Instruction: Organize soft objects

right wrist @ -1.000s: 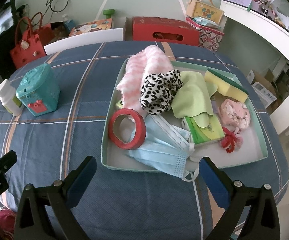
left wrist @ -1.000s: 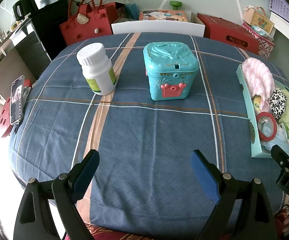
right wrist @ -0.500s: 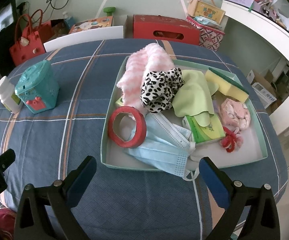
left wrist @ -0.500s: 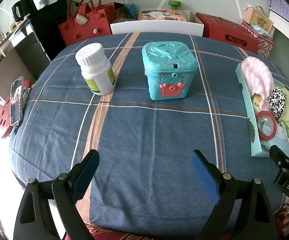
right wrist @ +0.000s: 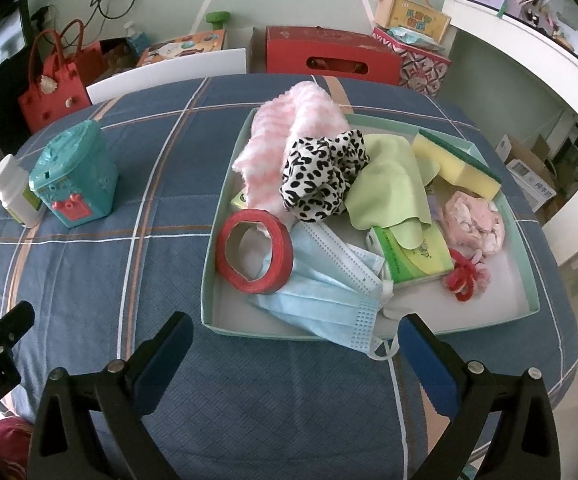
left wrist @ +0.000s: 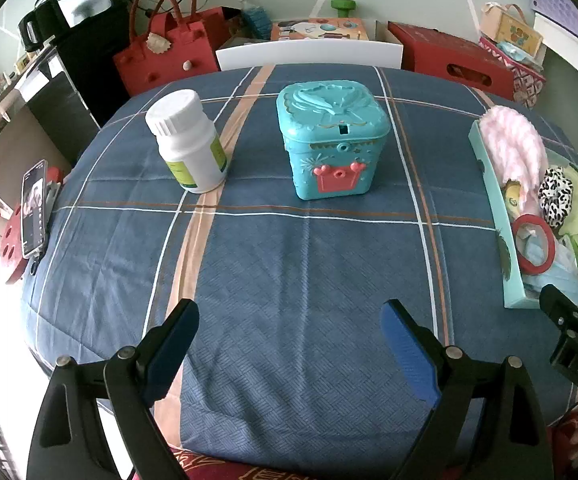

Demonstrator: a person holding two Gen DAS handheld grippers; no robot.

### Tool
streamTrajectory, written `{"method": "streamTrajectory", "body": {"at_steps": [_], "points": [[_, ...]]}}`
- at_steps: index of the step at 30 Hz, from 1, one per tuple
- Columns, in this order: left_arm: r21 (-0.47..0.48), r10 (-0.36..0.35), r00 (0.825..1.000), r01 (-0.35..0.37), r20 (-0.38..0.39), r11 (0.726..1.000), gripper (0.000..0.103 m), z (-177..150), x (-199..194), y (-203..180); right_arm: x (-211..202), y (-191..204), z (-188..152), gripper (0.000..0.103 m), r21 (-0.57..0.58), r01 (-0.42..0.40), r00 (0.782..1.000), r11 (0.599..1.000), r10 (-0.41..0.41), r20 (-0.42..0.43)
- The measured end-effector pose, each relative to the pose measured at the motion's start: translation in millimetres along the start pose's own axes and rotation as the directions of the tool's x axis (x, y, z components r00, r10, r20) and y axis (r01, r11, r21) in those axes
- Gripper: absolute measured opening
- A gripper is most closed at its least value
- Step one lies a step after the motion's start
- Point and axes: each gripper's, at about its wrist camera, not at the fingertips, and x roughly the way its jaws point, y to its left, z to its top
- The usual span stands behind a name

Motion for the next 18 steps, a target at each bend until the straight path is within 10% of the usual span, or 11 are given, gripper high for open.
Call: {"method": "streamTrajectory", "body": {"at_steps": [18], "points": [[0.003,0.006,1.000,-0.006,0.009,1.000,0.092,-0.6,-0.9,-0.3,0.7,0.0,-0.4,0.103,0.001,0.001,1.000,1.000,-0.001,-0.002]]}}
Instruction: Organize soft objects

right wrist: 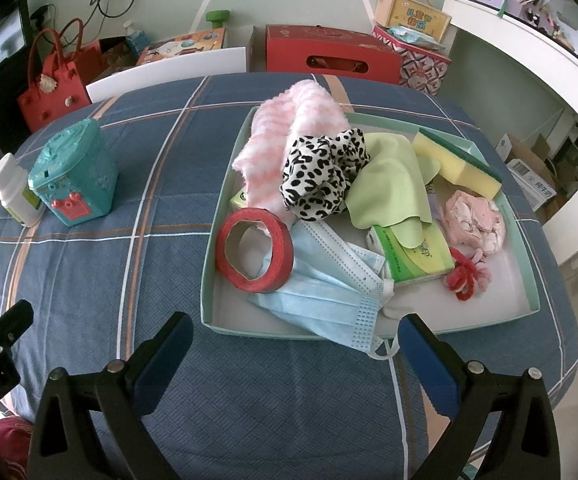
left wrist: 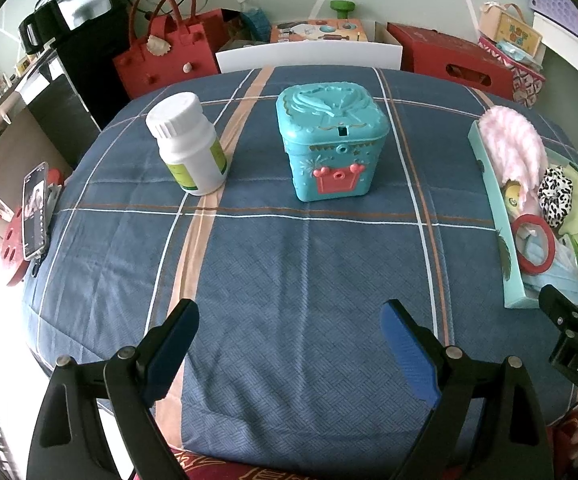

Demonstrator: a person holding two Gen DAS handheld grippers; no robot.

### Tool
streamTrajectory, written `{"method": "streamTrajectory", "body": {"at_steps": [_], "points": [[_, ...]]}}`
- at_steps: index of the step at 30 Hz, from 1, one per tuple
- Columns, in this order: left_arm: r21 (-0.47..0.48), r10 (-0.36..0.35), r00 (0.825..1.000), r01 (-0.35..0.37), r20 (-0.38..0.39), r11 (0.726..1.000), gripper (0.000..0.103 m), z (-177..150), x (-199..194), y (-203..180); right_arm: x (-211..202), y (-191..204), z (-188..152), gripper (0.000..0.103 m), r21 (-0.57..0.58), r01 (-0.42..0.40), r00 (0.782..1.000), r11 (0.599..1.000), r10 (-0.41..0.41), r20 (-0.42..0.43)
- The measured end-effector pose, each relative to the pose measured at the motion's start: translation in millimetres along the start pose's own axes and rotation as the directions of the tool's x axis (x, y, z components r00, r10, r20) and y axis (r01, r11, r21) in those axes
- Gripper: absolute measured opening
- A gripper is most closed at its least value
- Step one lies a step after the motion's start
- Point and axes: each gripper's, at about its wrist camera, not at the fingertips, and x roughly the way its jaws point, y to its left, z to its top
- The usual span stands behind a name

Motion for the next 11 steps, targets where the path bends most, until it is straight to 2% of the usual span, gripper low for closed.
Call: {"method": "streamTrajectory", "body": {"at_steps": [11], "points": [[-0.005,0.012,1.000,-0.012,0.013,1.000,0.092,0.0,-2.0,1.1,0.1,0.0,0.2,0.103,-0.001,0.000,1.000,1.000,0.000,-0.001]]}}
